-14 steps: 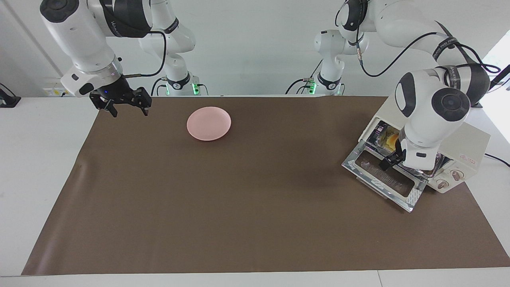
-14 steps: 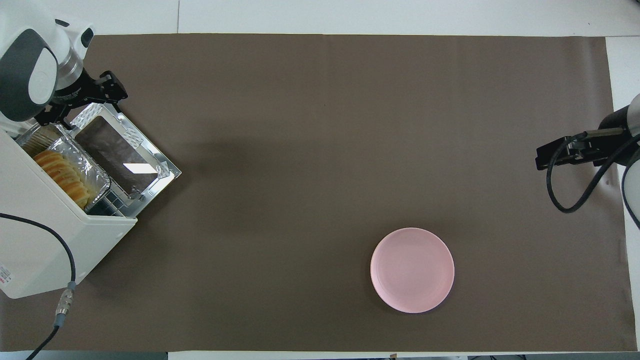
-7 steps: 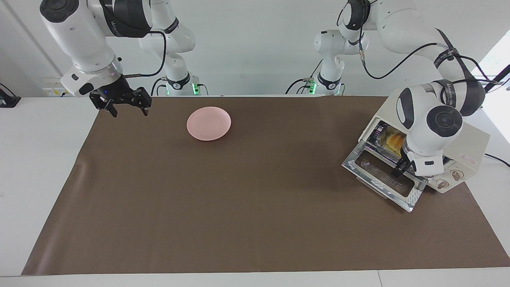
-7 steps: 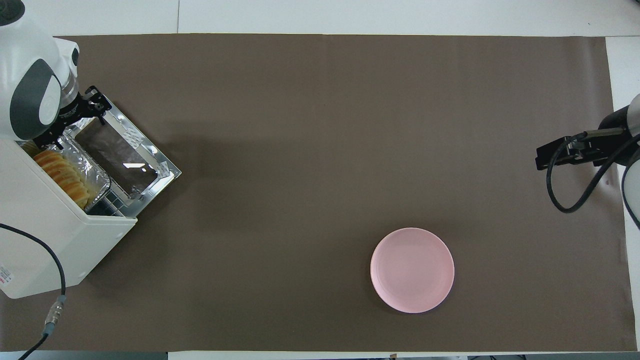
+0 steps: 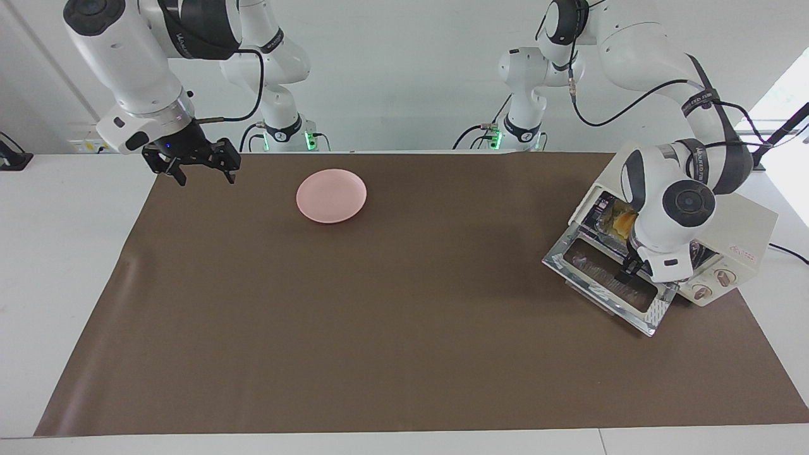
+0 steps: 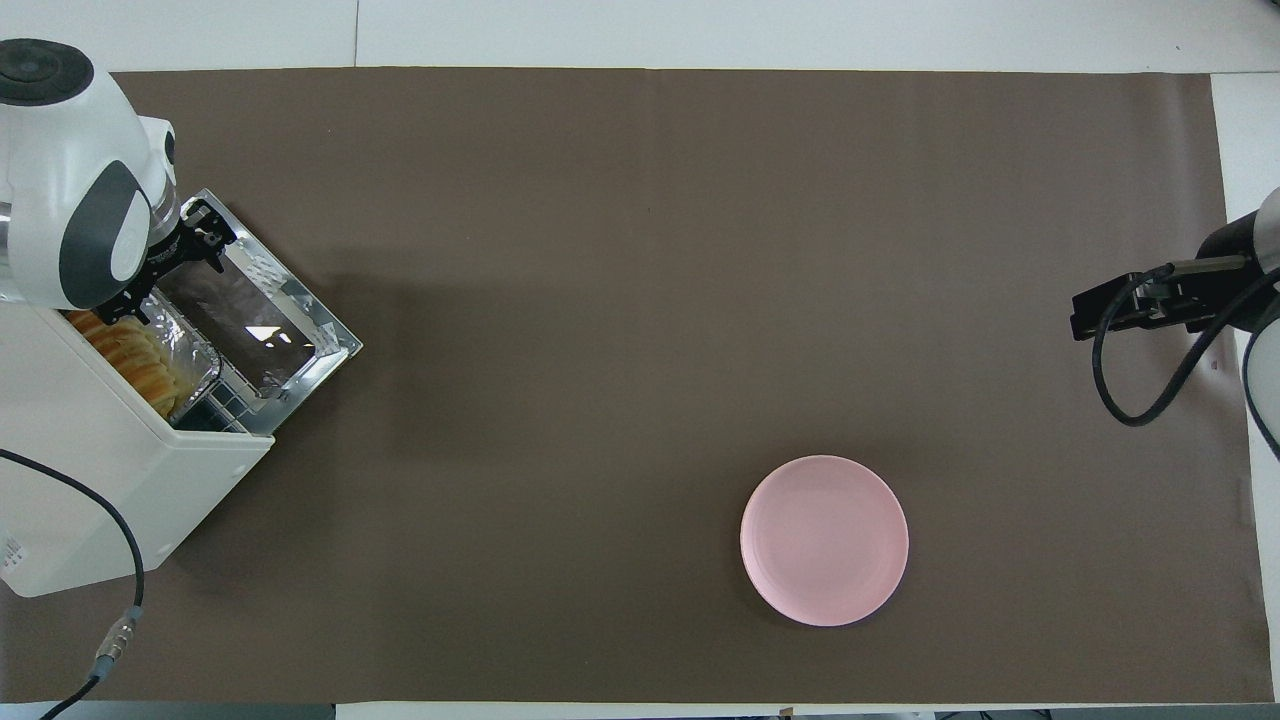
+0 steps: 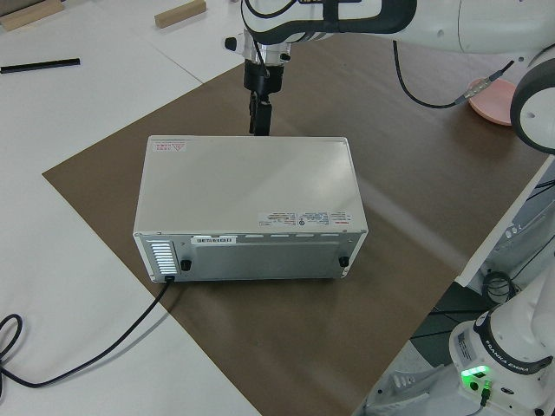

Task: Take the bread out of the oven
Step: 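Reach the left gripper into the oven and grasp the foil tray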

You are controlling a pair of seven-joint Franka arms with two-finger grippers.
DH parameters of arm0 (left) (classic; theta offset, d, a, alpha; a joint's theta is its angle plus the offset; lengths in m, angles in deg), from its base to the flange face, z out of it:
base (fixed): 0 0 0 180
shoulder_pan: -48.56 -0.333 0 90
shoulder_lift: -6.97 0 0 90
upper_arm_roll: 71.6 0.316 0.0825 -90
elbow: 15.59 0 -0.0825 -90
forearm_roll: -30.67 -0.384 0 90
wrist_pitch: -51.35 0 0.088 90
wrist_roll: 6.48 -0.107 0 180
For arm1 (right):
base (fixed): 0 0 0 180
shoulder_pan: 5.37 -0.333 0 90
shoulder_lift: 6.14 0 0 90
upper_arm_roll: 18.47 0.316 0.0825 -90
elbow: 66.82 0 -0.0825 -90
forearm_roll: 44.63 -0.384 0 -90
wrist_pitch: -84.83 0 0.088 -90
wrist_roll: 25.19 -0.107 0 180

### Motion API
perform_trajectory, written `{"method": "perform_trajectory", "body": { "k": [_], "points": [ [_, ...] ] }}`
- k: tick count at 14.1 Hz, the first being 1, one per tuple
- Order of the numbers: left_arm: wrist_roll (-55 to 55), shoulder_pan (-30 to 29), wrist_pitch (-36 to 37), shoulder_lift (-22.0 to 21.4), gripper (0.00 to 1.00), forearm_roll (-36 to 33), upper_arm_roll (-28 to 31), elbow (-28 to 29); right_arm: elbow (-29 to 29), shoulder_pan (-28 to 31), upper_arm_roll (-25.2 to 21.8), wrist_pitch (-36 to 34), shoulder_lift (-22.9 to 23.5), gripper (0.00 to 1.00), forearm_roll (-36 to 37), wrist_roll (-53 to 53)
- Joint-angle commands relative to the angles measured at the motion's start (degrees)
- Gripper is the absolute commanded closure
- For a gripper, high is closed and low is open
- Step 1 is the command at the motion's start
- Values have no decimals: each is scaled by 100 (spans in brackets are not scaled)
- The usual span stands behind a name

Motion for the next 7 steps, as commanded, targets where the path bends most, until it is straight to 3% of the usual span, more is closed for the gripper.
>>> {"method": "perform_trajectory", "body": {
  "k": [1, 3, 4, 6, 7],
  "points": [
    [186, -9, -484, -211, 0, -151, 1, 599, 55, 29, 34, -70, -92, 0, 24, -63],
    [178, -44, -485, -211, 37, -151, -8, 609, 63, 38, 34, -70, -92, 0, 24, -63],
    [178, -53, -485, -219, 50, -151, -8, 609, 55, 38, 34, -70, -92, 0, 24, -63],
    [90, -123, -467, -220, 100, -151, -8, 618, 55, 29, 34, -70, -92, 0, 24, -63],
    [-58, -132, -484, -211, 100, -143, -8, 574, 55, 29, 34, -70, -92, 0, 24, -63]
  ]
}}
